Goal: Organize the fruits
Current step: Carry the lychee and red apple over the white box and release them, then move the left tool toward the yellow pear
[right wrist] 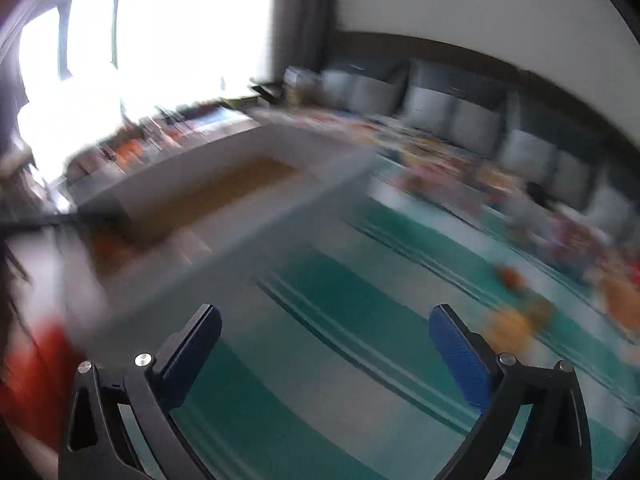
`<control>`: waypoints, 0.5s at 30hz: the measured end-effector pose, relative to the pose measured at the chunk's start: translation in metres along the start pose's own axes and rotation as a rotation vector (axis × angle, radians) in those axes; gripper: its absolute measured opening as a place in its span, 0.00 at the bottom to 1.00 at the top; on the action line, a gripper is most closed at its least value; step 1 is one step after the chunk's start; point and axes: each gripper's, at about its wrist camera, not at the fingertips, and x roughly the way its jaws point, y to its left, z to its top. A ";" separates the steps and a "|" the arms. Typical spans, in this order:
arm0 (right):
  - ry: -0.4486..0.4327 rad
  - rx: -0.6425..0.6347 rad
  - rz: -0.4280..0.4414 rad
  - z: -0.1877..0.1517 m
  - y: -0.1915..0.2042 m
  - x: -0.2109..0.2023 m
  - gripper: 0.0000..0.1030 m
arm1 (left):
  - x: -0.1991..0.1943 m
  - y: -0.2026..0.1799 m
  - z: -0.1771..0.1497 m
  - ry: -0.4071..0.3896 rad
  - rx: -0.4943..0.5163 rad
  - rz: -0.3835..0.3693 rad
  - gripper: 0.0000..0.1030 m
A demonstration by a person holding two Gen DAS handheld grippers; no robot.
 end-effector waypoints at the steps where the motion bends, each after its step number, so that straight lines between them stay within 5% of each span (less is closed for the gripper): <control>1: 0.039 0.002 -0.051 -0.029 -0.021 -0.001 1.00 | 0.006 -0.025 -0.010 0.024 0.038 -0.050 0.87; 4: 0.199 0.093 -0.178 -0.114 -0.088 -0.002 1.00 | 0.040 -0.084 -0.038 0.130 0.150 -0.121 0.87; 8: 0.245 0.298 -0.281 -0.184 -0.162 -0.023 1.00 | 0.087 -0.135 -0.063 0.169 0.233 -0.130 0.87; 15: 0.233 0.552 -0.341 -0.200 -0.225 -0.036 1.00 | 0.164 -0.176 -0.075 0.194 0.294 -0.022 0.87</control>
